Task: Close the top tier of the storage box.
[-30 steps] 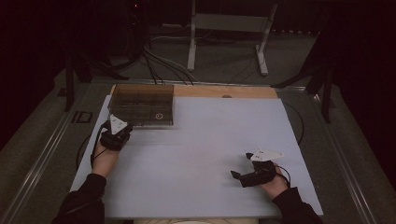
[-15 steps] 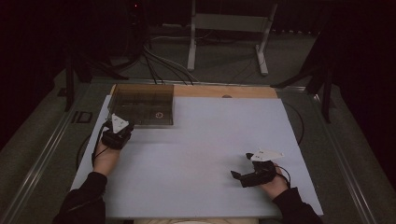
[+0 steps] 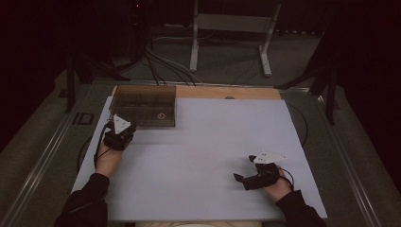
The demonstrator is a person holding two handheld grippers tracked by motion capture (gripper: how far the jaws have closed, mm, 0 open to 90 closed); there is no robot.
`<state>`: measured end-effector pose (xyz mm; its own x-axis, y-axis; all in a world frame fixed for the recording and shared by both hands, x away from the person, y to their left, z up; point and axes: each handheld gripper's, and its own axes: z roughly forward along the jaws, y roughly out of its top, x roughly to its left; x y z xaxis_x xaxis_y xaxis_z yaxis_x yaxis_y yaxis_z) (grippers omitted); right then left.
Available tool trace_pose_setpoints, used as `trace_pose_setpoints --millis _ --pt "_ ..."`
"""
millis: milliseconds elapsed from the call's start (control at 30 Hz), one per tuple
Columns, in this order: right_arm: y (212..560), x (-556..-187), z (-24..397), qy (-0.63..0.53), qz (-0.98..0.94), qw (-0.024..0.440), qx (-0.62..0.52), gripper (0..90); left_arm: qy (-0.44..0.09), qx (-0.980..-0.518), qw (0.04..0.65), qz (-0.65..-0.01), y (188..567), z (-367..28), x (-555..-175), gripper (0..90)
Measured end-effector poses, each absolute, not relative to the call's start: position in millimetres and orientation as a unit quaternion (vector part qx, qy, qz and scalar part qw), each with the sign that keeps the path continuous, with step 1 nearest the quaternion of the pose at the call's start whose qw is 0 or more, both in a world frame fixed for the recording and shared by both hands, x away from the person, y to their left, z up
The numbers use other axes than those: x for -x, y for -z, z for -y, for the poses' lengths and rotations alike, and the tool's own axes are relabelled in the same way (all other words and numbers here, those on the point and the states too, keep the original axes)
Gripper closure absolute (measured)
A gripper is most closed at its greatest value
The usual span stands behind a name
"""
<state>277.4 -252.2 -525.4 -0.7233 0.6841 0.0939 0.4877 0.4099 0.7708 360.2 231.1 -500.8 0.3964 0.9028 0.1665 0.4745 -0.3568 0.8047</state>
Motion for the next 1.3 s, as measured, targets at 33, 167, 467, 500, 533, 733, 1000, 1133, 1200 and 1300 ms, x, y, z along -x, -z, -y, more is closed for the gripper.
trace_pose_setpoints --millis 33,167,467,500,533,733,1000,1133,1200,1300 --pt "526 -277 252 -0.414 -0.831 0.118 -0.353 4.0 -0.312 -0.763 0.343 -0.451 501 -230 -361 89.3" --pt "525 -277 253 -0.414 -0.830 0.118 -0.354 4.0 -0.313 -0.764 0.341 -0.450 501 -230 -363 89.4" --pt "525 -277 253 -0.414 -0.830 0.118 -0.354 4.0 -0.314 -0.763 0.339 -0.452 501 -230 -366 89.4" --pt "525 -277 253 -0.414 -0.830 0.118 -0.354 4.0 -0.314 -0.763 0.339 -0.451 501 -230 -366 89.4" --pt "525 -277 253 -0.414 -0.830 0.119 -0.354 4.0 -0.313 -0.763 0.340 -0.452 501 -230 -367 89.4" --pt "525 -277 254 -0.414 -0.830 0.119 -0.354 4.0 -0.314 -0.764 0.339 -0.450 501 -230 -367 89.4" --pt "525 -277 253 -0.414 -0.830 0.120 -0.354 4.0 -0.315 -0.764 0.337 -0.451 500 -231 -370 89.4" --pt "525 -276 253 -0.414 -0.830 0.121 -0.354 4.0 -0.318 -0.763 0.337 -0.450 501 -231 -371 89.4" --pt "525 -276 254 -0.415 -0.830 0.121 -0.353 4.0 -0.317 -0.762 0.338 -0.451 501 -232 -372 89.4" --pt "525 -276 253 -0.415 -0.830 0.121 -0.353 4.0 -0.320 -0.762 0.337 -0.452 500 -232 -374 89.4"
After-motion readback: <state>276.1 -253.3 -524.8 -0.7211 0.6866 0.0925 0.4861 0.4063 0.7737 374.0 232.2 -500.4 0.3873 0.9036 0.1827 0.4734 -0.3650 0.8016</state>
